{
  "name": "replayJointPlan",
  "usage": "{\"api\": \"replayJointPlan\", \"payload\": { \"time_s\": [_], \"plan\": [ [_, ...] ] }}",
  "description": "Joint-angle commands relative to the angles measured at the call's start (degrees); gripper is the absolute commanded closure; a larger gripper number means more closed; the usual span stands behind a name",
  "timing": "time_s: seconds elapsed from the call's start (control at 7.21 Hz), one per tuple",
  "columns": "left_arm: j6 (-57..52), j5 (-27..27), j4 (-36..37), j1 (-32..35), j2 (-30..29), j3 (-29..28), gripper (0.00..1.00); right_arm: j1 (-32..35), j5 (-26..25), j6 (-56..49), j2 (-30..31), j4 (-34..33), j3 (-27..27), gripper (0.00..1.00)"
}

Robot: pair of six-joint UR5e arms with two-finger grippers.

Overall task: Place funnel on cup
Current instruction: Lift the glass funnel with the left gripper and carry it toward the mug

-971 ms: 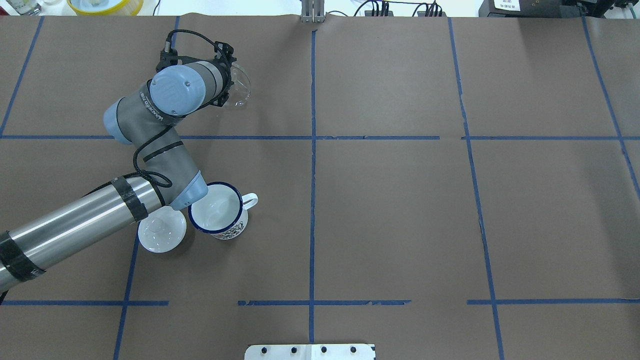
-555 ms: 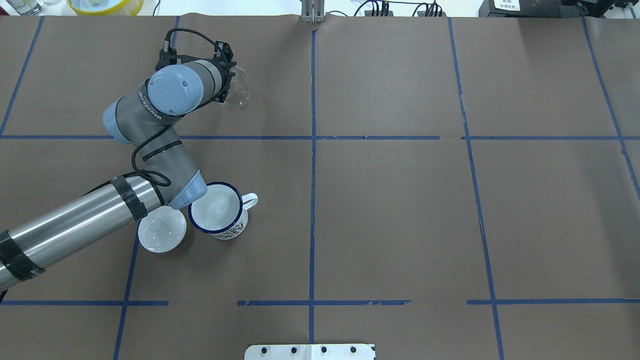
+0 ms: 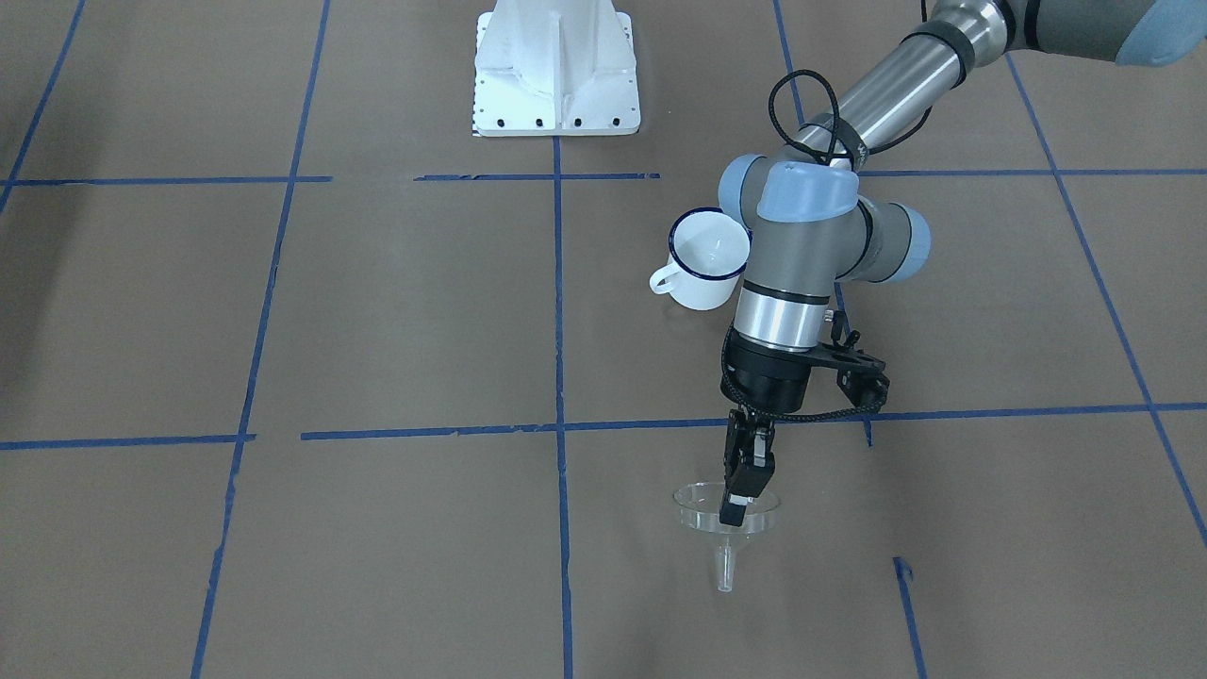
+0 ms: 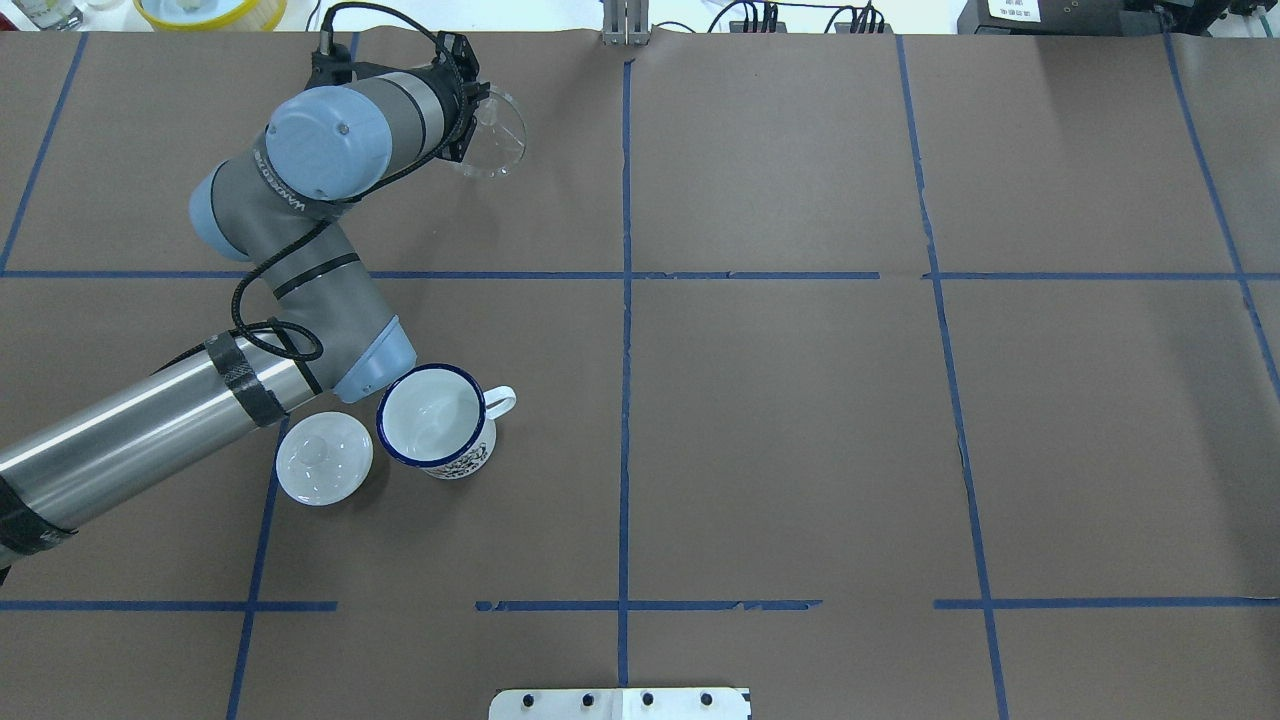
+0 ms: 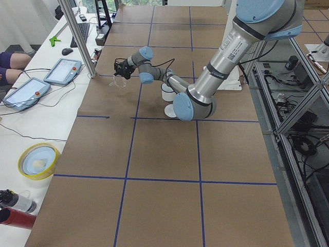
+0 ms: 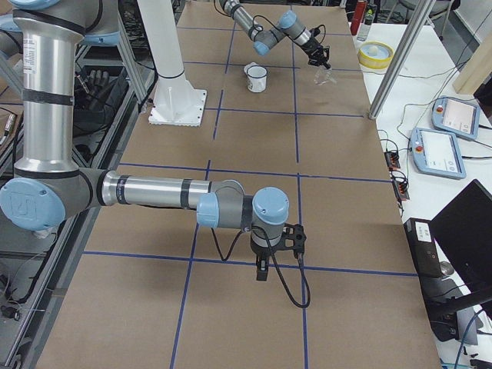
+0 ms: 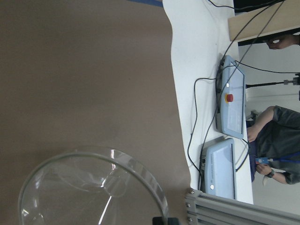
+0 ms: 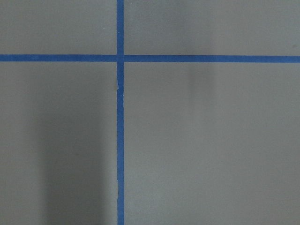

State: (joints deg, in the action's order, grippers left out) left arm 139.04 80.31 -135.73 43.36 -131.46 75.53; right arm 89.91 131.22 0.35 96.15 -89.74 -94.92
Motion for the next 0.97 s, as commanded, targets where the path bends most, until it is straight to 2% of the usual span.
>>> {"api": "replayJointPlan", "payload": {
  "time_s": [0.0, 0.14, 0.28, 0.42, 0.69, 0.83],
  "plan": [
    [-1.6, 1.9, 1.3, 1.0, 1.2, 7.2, 1.00, 0.0, 0.0, 0.0, 0.0, 0.0, 0.0, 0.00],
    [-5.7, 9.1, 7.1, 1.0, 5.0, 16.7, 1.00, 0.0, 0.0, 0.0, -0.1, 0.0, 0.0, 0.00],
    [-10.1, 13.1, 16.1, 0.9, 7.6, 26.9, 1.00, 0.0, 0.0, 0.0, 0.0, 0.0, 0.0, 0.00],
    [-15.2, 17.2, 28.3, 0.9, 7.3, 34.9, 1.00, 0.0, 0.0, 0.0, 0.0, 0.0, 0.0, 0.00],
    [-26.5, 25.0, 50.6, 0.1, 6.3, 45.2, 1.00, 0.0, 0.0, 0.0, 0.0, 0.0, 0.0, 0.00],
    [-34.4, 26.4, 61.5, -2.2, 3.9, 46.8, 1.00, 0.0, 0.0, 0.0, 0.0, 0.0, 0.0, 0.00]
  ]
}}
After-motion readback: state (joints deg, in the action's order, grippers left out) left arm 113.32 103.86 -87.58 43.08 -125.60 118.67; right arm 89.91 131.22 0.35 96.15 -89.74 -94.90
